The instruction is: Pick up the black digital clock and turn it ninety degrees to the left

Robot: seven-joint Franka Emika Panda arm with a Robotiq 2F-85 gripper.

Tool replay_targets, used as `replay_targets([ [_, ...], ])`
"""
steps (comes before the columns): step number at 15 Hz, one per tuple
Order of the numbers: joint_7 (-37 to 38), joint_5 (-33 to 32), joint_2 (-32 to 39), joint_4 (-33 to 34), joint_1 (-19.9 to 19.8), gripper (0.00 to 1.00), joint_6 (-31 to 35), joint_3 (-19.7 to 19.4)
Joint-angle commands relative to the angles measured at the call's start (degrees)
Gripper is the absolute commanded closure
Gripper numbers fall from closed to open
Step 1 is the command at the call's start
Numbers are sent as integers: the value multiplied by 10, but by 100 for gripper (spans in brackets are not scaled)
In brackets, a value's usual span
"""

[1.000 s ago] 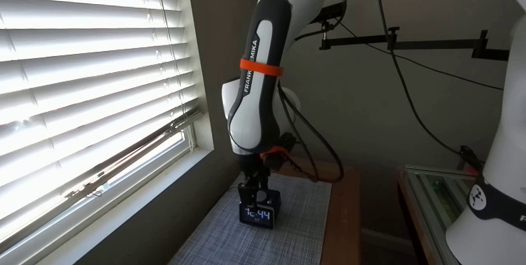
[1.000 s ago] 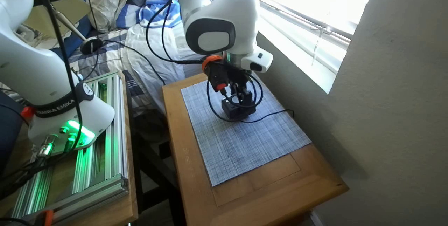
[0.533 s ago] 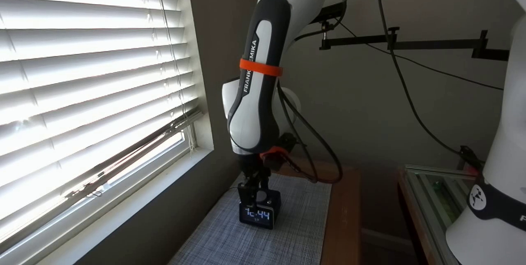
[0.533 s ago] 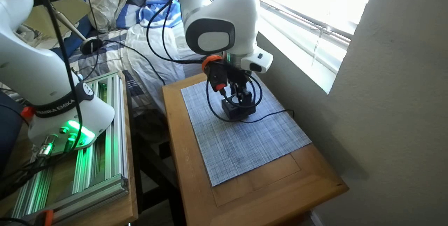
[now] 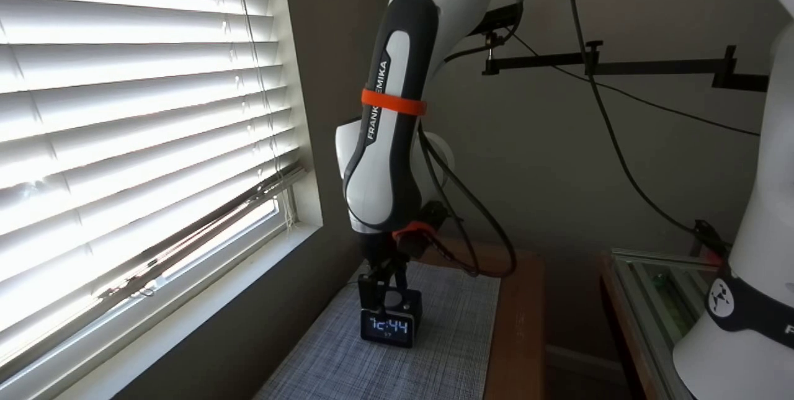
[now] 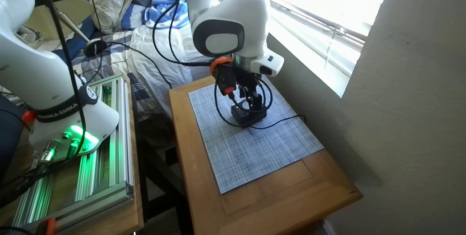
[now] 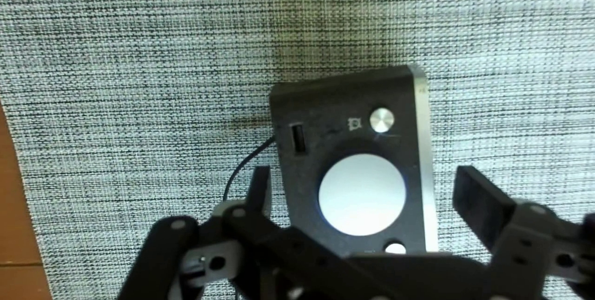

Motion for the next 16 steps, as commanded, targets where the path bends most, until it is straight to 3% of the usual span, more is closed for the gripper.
replay_targets([
  [1, 5, 15, -3, -3, 7, 0, 14, -2],
  [7, 14, -2, -43, -22, 32, 0, 25, -24],
  [16, 20, -25, -157, -61, 72, 0, -9, -61],
])
